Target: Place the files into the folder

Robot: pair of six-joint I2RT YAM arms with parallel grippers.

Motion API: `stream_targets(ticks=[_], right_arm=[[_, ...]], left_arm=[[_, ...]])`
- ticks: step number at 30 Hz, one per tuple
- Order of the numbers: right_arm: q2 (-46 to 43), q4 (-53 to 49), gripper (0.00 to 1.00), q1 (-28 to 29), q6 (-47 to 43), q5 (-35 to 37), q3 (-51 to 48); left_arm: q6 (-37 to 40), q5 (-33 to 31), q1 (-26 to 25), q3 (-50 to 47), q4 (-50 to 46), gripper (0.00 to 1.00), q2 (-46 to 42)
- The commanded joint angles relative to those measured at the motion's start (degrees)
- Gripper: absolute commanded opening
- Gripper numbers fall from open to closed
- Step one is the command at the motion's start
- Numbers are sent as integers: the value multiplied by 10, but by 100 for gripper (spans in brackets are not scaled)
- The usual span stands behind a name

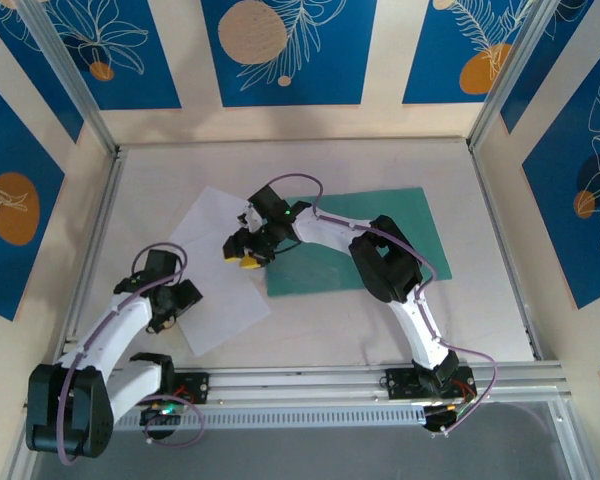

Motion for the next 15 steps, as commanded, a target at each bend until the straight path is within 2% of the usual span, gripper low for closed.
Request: stream_targets(ticks=[1, 6, 9, 15], right_arm=[[7, -17, 59, 6, 1, 3, 14], [8, -24, 57, 9, 0, 9, 8], [11, -33, 57, 10, -2, 15, 6], [15, -32, 57, 11, -3, 18, -3]], left_arm=[[15, 41, 19, -13, 18, 79, -4], [33, 73, 39, -19, 29, 73, -8], [50, 124, 49, -26, 60, 68, -7], [60, 133, 55, -24, 61, 67, -6]])
